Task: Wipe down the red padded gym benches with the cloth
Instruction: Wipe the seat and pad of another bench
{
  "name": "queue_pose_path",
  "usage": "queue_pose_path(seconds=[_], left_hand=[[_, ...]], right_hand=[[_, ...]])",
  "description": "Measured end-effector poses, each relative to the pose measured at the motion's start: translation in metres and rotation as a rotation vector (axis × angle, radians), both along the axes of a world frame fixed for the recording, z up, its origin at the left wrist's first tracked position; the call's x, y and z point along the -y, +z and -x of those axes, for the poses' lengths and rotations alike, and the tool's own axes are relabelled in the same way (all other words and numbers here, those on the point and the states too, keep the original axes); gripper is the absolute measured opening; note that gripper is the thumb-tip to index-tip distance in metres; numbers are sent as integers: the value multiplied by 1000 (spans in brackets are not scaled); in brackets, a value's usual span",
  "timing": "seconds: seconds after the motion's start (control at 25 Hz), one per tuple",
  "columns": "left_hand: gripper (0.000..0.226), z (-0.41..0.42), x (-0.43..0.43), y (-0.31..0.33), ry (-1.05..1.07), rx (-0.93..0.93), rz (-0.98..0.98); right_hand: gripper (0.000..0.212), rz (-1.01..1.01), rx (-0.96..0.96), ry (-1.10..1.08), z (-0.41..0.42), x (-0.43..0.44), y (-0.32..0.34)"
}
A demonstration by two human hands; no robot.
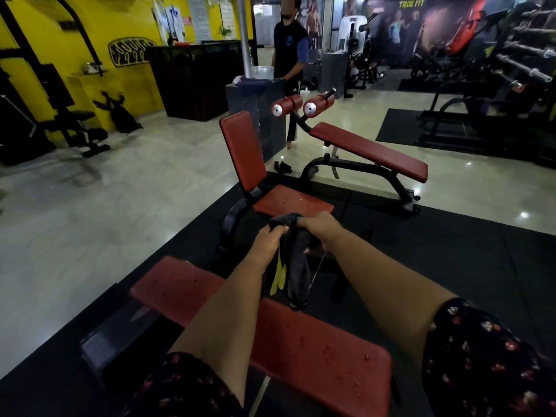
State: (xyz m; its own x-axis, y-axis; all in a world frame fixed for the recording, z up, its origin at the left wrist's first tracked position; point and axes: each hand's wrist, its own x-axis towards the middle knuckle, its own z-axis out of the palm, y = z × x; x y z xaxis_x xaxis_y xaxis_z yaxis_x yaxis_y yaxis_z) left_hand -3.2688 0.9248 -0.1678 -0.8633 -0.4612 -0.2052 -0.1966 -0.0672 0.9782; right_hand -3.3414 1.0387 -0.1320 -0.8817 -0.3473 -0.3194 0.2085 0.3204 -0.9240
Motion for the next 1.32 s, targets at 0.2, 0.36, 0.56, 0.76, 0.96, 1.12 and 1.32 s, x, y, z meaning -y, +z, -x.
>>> queue_pose_path(seconds=[0.2,0.36,0.56,0.76,0.96,1.12,1.32], left_hand=[[35,-5,0,4,-201,8,-63],[66,-16,16,-13,-388,-25,108],[63,-16,39,-26,-117,-52,113],[59,-15,47,-23,33,73,-234],[62,5,44,-29,47,57,-328],[62,36,34,-33,-26,113,-374],[70,81,20,-37,-105,185,-333]], right_hand=[[12,189,123,-99,-5,13,-2],[17,86,146,28,-5,12,-3],[24,81,-9,144,-23,22,-6],[33,-19,-329,239,-35,35,-28],[62,-235,-451,421,-40,25,-41],[98,-569,-687,487,-13,17,-58],[112,-852,-696,415,29,4,-70]])
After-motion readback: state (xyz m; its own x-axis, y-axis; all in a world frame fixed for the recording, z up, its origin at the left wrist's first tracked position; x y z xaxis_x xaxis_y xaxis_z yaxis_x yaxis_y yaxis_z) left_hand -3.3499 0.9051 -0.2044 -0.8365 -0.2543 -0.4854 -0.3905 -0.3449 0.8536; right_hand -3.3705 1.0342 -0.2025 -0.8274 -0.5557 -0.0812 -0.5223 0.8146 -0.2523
